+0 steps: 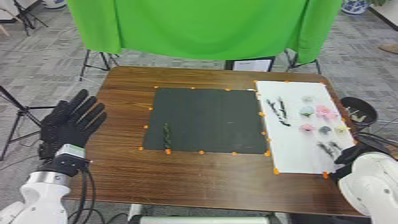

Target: Arrange flowers

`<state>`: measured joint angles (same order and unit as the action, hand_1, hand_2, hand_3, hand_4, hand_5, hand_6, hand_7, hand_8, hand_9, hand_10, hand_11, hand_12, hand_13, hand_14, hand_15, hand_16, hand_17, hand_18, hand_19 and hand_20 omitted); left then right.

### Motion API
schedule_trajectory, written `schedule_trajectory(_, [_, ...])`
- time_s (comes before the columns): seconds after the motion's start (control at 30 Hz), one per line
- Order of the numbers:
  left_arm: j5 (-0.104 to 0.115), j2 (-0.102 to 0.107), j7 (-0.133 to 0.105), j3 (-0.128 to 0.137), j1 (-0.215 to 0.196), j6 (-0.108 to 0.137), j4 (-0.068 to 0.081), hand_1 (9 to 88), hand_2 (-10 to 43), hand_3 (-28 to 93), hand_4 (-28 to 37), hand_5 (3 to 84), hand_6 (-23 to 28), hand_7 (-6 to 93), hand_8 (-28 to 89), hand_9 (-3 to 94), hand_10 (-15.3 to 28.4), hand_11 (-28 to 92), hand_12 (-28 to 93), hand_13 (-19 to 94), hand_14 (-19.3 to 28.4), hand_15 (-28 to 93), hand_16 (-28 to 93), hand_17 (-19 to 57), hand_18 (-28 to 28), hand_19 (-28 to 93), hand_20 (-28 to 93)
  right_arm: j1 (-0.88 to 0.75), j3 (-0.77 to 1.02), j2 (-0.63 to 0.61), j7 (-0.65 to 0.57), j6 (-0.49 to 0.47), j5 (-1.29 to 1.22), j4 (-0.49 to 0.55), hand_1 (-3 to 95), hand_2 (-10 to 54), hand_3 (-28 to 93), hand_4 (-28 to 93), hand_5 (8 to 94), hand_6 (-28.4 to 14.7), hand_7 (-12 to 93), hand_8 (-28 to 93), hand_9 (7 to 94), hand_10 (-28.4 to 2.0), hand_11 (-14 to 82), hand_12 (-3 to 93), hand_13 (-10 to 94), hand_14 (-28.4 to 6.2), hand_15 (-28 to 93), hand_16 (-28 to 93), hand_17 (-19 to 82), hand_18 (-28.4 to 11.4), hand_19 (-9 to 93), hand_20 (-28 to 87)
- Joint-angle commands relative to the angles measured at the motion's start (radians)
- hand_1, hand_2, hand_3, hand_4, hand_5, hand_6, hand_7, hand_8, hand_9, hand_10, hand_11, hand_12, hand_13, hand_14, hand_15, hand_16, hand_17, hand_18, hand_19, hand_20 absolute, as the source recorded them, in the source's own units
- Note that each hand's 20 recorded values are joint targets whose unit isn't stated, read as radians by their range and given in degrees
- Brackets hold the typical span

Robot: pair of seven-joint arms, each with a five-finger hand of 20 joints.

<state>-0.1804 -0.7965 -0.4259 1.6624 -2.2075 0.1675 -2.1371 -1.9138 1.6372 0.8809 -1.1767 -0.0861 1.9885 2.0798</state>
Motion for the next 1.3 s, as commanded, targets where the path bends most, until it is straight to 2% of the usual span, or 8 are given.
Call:
schedule_trajectory(0.03, [0.006, -0.016, 0.025, -0.017, 0.007, -0.018, 0.010, 26.8, 12.8, 73, -28.3, 39.5, 8.3, 7.9, -7, 31.3, 14.7, 15, 10, 20, 15.6, 27, -6, -4.7, 12.3, 29, 8, 0.006, -0.053, -0.038, 0.037, 0.142, 0.083, 0.045, 55.2, -9.5, 66, -24, 79.1, -2.0, 31, 21, 84.5, -12.7, 36.0, 40.1, 83, -10.1, 58, 38, 56, -20.6, 93, 35])
schedule_trajectory(0.27, [-0.015, -0.016, 0.027, -0.005, -0.005, -0.021, 0.005, 26.6, 12.9, 73, -28.3, 39.2, 8.4, 7.7, -7, 31.2, 14.7, 15, 10, 20, 15.7, 27, -6, -4.9, 12.3, 29, 8, 0.049, -0.124, -0.056, 0.069, 0.202, 0.100, 0.100, 54.3, -9.5, 67, -23, 78.1, -2.5, 36, 20, 84.5, -12.8, 37.3, 39.3, 83, -10.2, 59, 37, 57, -20.6, 93, 36])
schedule_trajectory(0.57, [-0.027, -0.012, 0.046, -0.023, 0.023, -0.040, 0.015, 26.5, 12.9, 73, -28.3, 39.1, 8.5, 7.5, -7, 31.0, 14.7, 14, 10, 20, 15.8, 27, -6, -5.1, 12.5, 29, 8, 0.216, -0.293, -0.033, 0.131, 0.214, 0.026, 0.131, 53.7, -9.5, 68, -23, 77.6, -2.8, 38, 19, 84.4, -12.7, 38.3, 39.3, 83, -10.1, 60, 37, 57, -20.6, 93, 37])
schedule_trajectory(0.8, [-0.030, -0.021, 0.068, -0.027, 0.040, -0.037, 0.021, 26.3, 12.8, 73, -28.3, 39.0, 8.4, 7.4, -7, 30.9, 14.7, 14, 10, 20, 15.7, 26, -6, -5.2, 12.5, 29, 7, 0.412, -0.465, 0.089, 0.140, 0.300, -0.061, 0.025, 53.5, -9.5, 69, -23, 77.3, -2.9, 38, 19, 84.2, -12.4, 38.6, 39.8, 83, -10.0, 60, 37, 57, -20.4, 93, 38])
schedule_trajectory(0.97, [0.021, -0.016, 0.052, -0.047, 0.046, -0.040, 0.023, 26.2, 12.8, 73, -28.3, 38.9, 8.4, 7.2, -7, 30.9, 14.6, 14, 11, 20, 15.7, 26, -6, -5.1, 12.5, 28, 7, 0.570, -0.632, 0.170, 0.192, 0.368, -0.003, -0.109, 53.3, -9.5, 69, -23, 77.1, -3.0, 39, 20, 84.0, -12.3, 38.9, 40.3, 83, -10.0, 61, 37, 57, -20.3, 93, 38])
schedule_trajectory(1.03, [0.001, -0.024, 0.064, -0.052, 0.053, -0.037, 0.024, 26.2, 12.7, 73, -28.3, 38.8, 8.3, 6.9, -7, 30.9, 14.6, 14, 11, 20, 15.6, 26, -6, -5.1, 12.5, 28, 7, 0.613, -0.662, 0.211, 0.185, 0.353, -0.014, -0.152, 53.1, -9.5, 69, -23, 77.0, -2.9, 39, 20, 83.9, -12.2, 39.1, 40.4, 83, -10.0, 61, 37, 57, -20.3, 93, 38])
schedule_trajectory(1.23, [0.023, -0.003, 0.050, -0.062, 0.066, -0.020, 0.027, 26.1, 12.7, 73, -28.3, 38.8, 8.2, 6.7, -7, 31.0, 14.6, 14, 10, 20, 15.5, 26, -6, -5.1, 12.5, 28, 8, 0.686, -0.793, 0.282, 0.206, 0.336, 0.103, -0.284, 52.9, -9.5, 70, -23, 76.7, -2.9, 39, 20, 83.6, -12.1, 39.6, 40.6, 83, -10.0, 61, 37, 57, -20.3, 93, 39])
schedule_trajectory(1.3, [0.014, -0.001, 0.057, -0.068, 0.077, -0.019, 0.029, 26.2, 12.7, 73, -28.3, 38.8, 8.2, 6.8, -7, 31.1, 14.6, 14, 10, 20, 15.5, 26, -6, -5.1, 12.5, 28, 8, 0.691, -0.815, 0.304, 0.188, 0.321, 0.102, -0.310, 52.9, -9.5, 70, -23, 76.7, -2.9, 39, 19, 83.5, -12.0, 39.8, 40.7, 83, -10.0, 61, 37, 57, -20.4, 93, 39])
